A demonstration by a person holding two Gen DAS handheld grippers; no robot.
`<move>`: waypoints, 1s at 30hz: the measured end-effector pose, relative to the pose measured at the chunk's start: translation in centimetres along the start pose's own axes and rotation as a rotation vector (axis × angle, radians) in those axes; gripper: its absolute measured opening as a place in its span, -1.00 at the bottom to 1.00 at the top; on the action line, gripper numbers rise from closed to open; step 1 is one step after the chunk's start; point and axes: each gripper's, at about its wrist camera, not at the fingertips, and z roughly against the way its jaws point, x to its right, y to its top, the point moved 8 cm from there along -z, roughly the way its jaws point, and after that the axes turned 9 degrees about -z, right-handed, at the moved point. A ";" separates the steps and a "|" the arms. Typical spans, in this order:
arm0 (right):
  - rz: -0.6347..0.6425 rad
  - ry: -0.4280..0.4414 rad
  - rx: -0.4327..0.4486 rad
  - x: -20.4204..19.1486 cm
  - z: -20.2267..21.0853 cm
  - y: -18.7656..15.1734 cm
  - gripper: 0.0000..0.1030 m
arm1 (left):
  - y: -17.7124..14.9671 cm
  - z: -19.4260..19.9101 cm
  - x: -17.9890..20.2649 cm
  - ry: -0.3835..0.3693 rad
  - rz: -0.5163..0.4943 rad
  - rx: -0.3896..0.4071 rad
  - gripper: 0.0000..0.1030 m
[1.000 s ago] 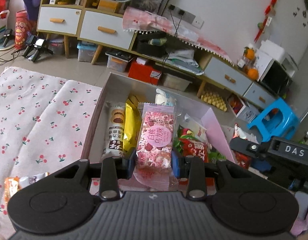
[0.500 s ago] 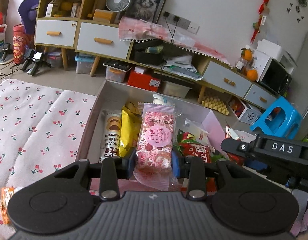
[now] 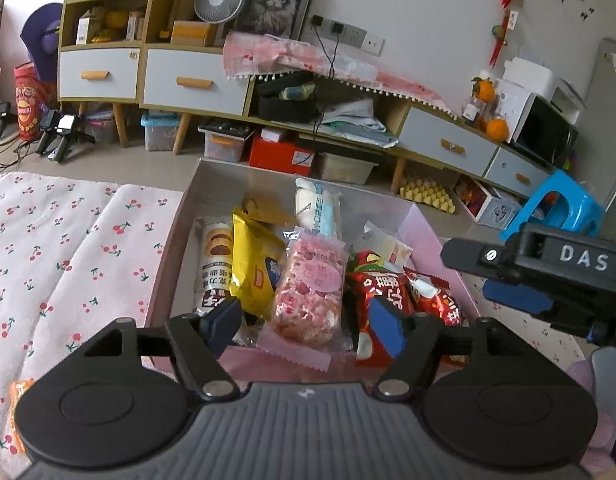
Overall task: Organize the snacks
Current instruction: 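Carry both packs into the pink box and open both tools, then withdraw both tools back over the remaining snacks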
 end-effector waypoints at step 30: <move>0.269 -0.122 -0.199 0.6 4.7 -3.9 0.76 | -2.5 5.2 -4.5 0.098 -0.142 -0.172 0.99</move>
